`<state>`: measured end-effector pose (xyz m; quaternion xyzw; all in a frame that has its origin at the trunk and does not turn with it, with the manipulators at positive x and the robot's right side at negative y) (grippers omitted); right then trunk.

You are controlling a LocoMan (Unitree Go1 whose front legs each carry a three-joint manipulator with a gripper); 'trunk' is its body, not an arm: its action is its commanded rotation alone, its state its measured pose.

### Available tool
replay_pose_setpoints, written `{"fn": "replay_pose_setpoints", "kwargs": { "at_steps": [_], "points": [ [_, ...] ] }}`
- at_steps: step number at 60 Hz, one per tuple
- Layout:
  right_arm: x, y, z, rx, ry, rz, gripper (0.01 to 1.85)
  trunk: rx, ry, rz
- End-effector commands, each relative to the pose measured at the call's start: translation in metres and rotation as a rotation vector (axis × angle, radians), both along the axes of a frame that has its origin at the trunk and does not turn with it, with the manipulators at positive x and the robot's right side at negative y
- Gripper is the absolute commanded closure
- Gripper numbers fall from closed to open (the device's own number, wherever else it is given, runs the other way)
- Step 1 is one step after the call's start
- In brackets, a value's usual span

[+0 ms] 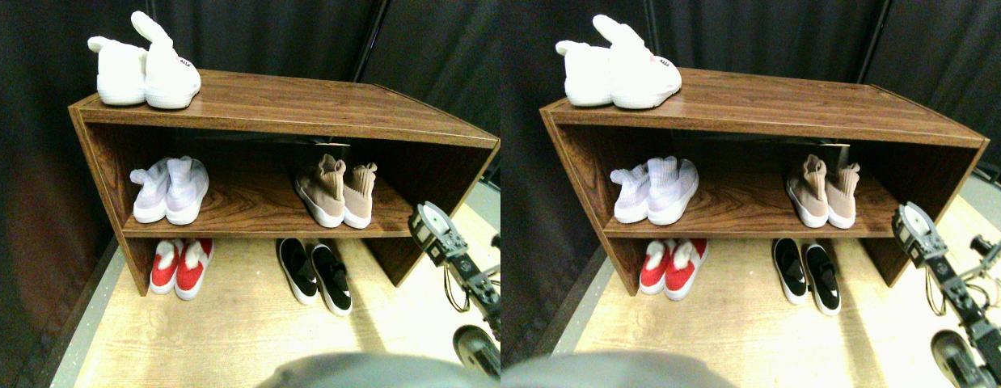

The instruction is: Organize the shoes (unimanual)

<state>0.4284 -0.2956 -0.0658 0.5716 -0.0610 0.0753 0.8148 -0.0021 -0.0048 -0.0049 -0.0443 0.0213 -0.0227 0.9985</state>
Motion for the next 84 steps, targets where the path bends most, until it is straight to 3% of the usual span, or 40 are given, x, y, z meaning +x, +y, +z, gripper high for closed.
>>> {"fn": "replay_pose_setpoints", "kwargs": {
  "at_steps": [1, 5, 9, 18, 35, 55, 62, 74, 84],
  "points": [
    [-0.011, 0.007, 0.009, 0.023, -0.045, 0.047, 1.80, -0.018, 0.013, 0.003],
    [-0.018, 0.010, 0.008, 0.017, -0.052, 0.051, 1.80, -0.019, 0.017, 0.004],
    [-0.022, 0.012, 0.004, 0.009, -0.049, 0.115, 1.80, -0.020, 0.022, 0.005],
    [-0.026, 0.017, -0.011, 0.038, -0.027, 0.132, 1.80, -0.026, 0.036, 0.011],
    [-0.020, 0.020, -0.052, 0.132, 0.060, 0.219, 1.80, -0.027, 0.064, 0.024],
    [-0.003, 0.009, -0.098, 0.159, 0.169, 0.129, 1.80, -0.021, 0.075, 0.028],
    [0.003, 0.006, -0.107, 0.169, 0.187, 0.052, 1.80, -0.022, 0.076, 0.030],
    [0.020, 0.000, -0.118, 0.212, 0.234, 0.027, 1.80, -0.025, 0.070, 0.032],
    [0.037, -0.003, -0.129, 0.224, 0.274, -0.041, 1.80, -0.030, 0.065, 0.039]
  ]
}}
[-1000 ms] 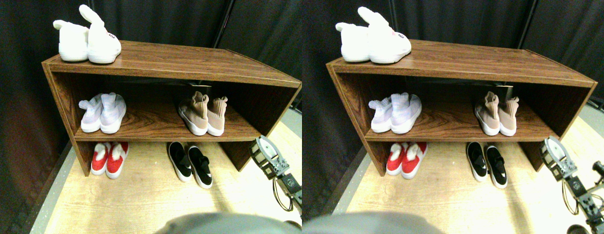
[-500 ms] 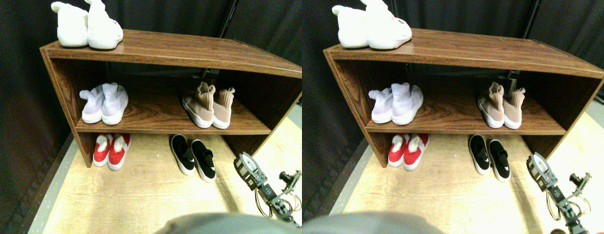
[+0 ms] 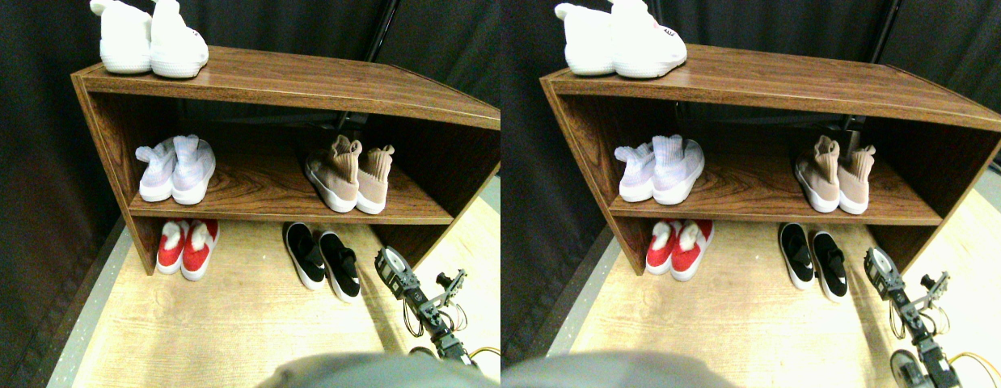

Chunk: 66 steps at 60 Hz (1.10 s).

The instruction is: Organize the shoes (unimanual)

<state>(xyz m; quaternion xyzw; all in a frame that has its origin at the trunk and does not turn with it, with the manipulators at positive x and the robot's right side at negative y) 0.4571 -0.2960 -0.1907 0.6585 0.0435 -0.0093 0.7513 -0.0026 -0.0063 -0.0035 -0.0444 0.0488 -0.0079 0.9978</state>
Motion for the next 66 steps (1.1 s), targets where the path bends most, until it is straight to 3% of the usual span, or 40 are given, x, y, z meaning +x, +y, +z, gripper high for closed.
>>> {"fn": "replay_pose_setpoints", "kwargs": {
  "at_steps": [1, 23, 44, 66],
  "points": [
    [0.010, -0.003, -0.005, 0.005, 0.011, -0.051, 1.80, -0.032, 0.008, 0.014],
    [0.020, 0.007, -0.030, 0.032, 0.106, -0.117, 1.80, -0.042, 0.015, 0.032],
    [0.024, 0.023, -0.042, 0.072, 0.123, -0.093, 1.80, -0.048, 0.020, 0.041],
    [0.033, 0.026, -0.044, 0.073, 0.110, -0.133, 1.80, -0.046, 0.022, 0.048]
  ]
}}
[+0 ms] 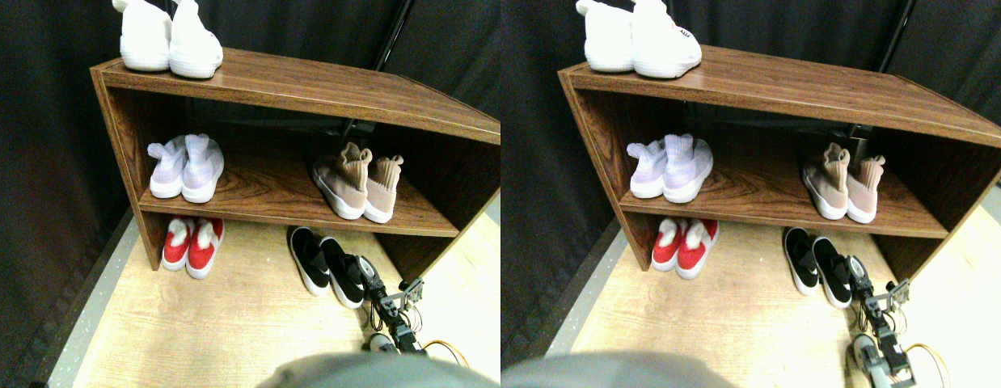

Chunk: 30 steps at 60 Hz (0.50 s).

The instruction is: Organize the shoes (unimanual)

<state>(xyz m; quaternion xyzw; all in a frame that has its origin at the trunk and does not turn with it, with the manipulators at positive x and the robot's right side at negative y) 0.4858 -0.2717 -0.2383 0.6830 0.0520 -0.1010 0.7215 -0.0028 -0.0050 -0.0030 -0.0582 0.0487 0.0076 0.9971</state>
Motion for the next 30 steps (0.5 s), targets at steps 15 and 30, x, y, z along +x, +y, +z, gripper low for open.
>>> {"fn": "replay_pose_setpoints", "kwargs": {
  "at_steps": [15, 30],
  "points": [
    [0.006, 0.003, 0.004, 0.026, -0.052, -0.017, 1.80, -0.018, 0.026, 0.014],
    [0.005, 0.013, 0.006, 0.067, -0.082, -0.031, 1.80, -0.017, 0.029, 0.011]
  ]
}}
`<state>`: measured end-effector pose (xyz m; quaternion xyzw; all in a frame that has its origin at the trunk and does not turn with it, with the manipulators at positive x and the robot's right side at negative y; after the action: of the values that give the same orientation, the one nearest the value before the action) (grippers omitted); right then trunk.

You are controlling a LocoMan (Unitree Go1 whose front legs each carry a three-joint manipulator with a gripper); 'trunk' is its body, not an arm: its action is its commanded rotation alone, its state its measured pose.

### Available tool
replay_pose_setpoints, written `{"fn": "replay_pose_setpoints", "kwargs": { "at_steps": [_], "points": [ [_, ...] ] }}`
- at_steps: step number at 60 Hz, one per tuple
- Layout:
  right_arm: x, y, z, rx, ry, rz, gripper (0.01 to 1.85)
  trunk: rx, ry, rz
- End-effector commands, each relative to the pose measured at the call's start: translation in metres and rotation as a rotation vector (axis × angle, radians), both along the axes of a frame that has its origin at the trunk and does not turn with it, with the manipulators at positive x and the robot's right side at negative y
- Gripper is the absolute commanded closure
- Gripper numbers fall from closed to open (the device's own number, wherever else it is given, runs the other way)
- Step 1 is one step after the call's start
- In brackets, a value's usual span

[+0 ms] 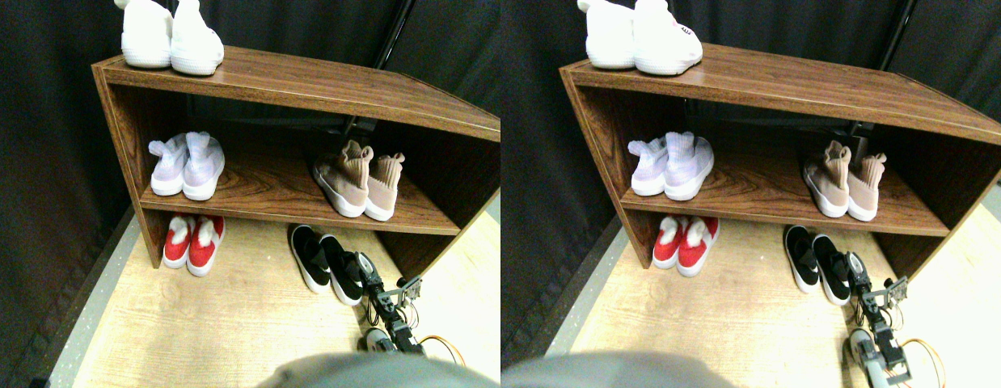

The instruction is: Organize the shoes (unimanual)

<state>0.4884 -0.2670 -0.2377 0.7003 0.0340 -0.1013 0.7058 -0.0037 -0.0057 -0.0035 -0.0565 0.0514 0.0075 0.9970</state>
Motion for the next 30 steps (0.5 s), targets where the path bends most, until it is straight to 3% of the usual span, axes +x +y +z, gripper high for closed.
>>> {"fn": "replay_pose_setpoints", "kwargs": {
  "at_steps": [1, 15, 30],
  "points": [
    [0.002, 0.009, 0.006, 0.026, -0.057, -0.002, 1.80, -0.021, 0.024, 0.011],
    [0.005, 0.021, 0.005, 0.044, -0.051, -0.014, 1.80, -0.026, 0.018, 0.020],
    [0.011, 0.007, 0.004, -0.040, -0.033, -0.039, 1.80, -0.024, 0.019, 0.018]
  ]
}}
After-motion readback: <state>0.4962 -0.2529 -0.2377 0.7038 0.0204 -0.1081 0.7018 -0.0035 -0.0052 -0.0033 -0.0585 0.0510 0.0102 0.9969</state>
